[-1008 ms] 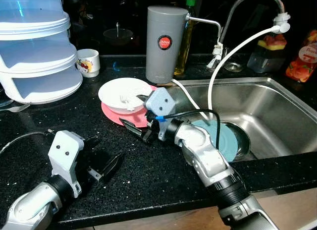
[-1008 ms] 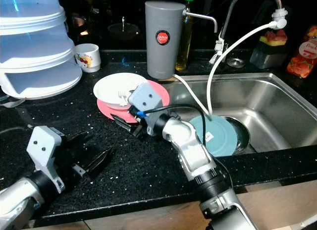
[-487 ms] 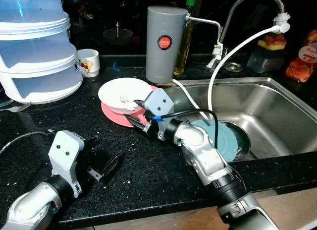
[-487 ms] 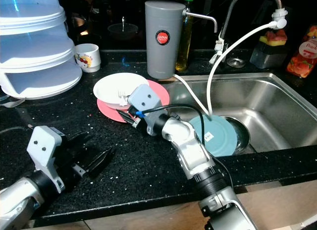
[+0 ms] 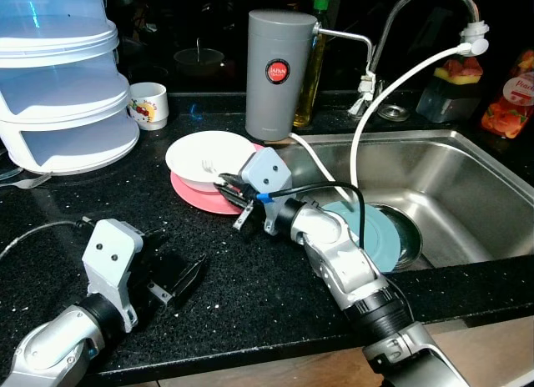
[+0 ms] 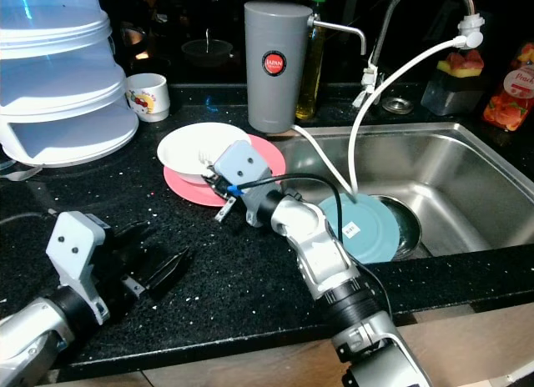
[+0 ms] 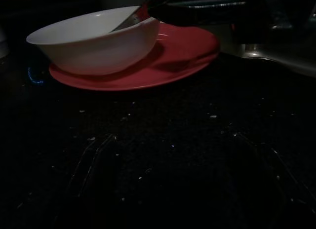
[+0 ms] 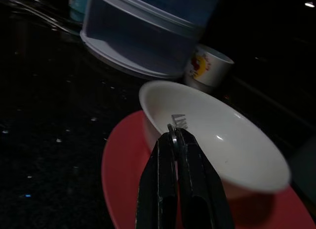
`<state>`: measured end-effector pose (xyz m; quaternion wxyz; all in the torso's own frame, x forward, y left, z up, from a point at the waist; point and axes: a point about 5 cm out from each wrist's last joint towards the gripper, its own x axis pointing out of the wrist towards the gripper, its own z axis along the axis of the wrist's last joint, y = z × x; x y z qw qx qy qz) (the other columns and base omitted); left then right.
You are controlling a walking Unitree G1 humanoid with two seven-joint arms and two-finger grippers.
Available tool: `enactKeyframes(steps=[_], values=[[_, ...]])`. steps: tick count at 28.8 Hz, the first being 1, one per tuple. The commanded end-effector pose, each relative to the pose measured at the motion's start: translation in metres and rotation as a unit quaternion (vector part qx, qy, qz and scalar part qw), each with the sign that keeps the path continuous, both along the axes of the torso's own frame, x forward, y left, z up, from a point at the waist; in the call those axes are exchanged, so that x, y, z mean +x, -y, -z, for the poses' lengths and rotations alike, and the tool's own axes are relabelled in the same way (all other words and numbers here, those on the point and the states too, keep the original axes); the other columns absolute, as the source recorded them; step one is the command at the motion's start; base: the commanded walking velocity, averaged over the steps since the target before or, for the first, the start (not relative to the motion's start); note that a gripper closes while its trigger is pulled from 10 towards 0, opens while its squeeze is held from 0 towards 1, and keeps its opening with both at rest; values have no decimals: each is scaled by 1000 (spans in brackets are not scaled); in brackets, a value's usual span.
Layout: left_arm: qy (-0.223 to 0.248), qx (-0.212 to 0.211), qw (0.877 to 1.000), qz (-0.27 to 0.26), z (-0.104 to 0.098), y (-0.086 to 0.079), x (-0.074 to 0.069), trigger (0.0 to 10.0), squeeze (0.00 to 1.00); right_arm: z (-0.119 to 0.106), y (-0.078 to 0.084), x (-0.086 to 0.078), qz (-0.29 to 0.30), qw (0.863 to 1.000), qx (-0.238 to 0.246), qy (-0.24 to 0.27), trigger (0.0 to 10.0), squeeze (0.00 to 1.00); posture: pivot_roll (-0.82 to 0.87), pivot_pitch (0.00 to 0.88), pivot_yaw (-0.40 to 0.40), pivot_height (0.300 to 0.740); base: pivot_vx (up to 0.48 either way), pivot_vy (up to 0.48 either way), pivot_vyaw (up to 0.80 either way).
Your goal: Kitchen organization
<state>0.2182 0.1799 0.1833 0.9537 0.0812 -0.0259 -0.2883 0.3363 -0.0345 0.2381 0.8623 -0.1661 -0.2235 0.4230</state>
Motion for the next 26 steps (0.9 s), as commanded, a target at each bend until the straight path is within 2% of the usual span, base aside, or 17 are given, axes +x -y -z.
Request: enactKeyframes(steps=[1,5,8,15,17,19,20,21,22,23,24,26], values=[[-45,9,999,6,16,1,-1,10000,0,3,0,2,1,1000,-2,-8,1608,0,30,53,-39,740,0,0,0],[-45,9,999,6,16,1,0,10000,0,2,1,3,3,1000,-1,-6,1451,0,28,50,-40,740,0,0,0],[-43,9,999,6,16,1,0,10000,0,-2,2,4,3,1000,15,-8,980,0,28,50,-40,740,0,0,0],[-43,9,999,6,16,1,0,10000,0,-3,2,4,2,1000,22,-11,980,0,28,50,-40,740,0,0,0],[-41,9,999,6,15,2,0,10000,0,-17,5,5,-17,993,108,-49,667,0,29,51,-43,740,0,0,0],[-38,7,999,9,14,4,1,10000,0,-35,12,5,-46,973,209,-90,431,0,28,51,-43,740,0,0,0],[-37,6,999,11,14,4,1,10000,0,-39,14,6,-54,966,231,-99,431,0,28,51,-43,740,0,0,0],[-37,6,999,11,14,4,1,10000,0,-39,14,6,-54,966,231,-99,431,0,28,51,-43,740,0,0,0],[-36,6,999,13,13,5,2,10000,0,-47,19,7,-66,955,267,-112,588,0,26,50,-42,740,0,0,0],[-33,5,999,17,12,7,3,10000,0,-56,29,9,-79,938,315,-125,627,0,25,49,-43,740,0,0,0],[-33,5,999,17,12,7,3,10000,0,-56,29,9,-79,938,315,-125,627,0,25,49,-43,740,0,0,0],[-28,5,999,21,10,9,5,10000,0,-65,41,11,-85,919,361,-137,824,0,26,48,-44,740,0,0,0]])
